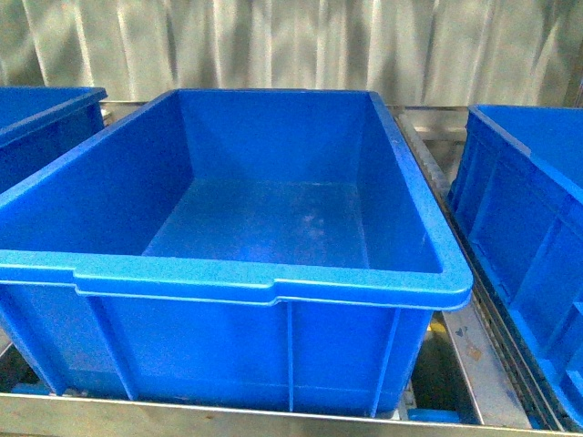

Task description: Pick red and yellow buttons and place in box

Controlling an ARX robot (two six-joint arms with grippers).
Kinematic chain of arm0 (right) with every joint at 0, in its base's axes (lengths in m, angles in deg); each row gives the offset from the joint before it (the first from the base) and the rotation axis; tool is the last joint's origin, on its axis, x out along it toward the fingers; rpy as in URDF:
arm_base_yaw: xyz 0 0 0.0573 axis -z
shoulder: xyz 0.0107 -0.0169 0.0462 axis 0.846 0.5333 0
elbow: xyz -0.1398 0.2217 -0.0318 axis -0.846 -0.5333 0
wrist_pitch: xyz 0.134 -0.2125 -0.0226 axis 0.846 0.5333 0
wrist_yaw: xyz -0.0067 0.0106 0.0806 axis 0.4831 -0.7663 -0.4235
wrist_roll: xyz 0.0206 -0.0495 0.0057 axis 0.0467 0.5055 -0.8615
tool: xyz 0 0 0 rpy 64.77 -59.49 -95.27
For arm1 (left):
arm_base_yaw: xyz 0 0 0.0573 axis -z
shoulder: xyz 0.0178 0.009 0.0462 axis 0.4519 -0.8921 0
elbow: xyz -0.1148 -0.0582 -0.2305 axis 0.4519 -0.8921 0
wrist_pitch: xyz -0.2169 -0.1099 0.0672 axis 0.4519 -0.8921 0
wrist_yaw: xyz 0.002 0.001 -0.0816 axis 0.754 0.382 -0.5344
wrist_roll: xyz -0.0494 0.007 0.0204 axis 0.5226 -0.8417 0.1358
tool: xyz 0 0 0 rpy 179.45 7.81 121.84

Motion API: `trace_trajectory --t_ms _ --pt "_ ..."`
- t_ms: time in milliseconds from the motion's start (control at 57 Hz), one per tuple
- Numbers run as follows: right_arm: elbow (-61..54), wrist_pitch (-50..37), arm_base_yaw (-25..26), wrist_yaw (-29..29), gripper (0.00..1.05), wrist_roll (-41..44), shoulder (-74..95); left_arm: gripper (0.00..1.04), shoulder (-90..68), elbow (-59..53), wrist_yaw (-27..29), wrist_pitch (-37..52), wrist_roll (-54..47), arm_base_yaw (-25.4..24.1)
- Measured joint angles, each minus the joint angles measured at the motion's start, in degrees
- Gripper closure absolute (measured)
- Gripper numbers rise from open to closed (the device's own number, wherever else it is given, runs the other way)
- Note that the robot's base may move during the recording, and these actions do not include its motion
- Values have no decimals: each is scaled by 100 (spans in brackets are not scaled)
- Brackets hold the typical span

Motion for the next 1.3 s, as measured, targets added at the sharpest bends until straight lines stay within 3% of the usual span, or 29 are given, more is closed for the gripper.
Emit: trace_trajectory --t_ms 88,404,597,737,913,1299 --pt "4 951 -4 2 101 2 -798 8 0 0 2 0 0 0" --pt "4 1008 -4 0 101 2 -984 8 0 0 2 0 0 0" --pt "4 1008 -4 2 71 4 -986 8 0 0 0 0 0 0" --pt "4 1008 -4 2 36 4 -984 8 0 0 2 0 2 0" --pt "4 1008 -4 2 7 2 -984 8 0 0 2 0 2 0" --pt "4 1010 -9 28 6 2 -981 8 0 0 -15 0 0 -2"
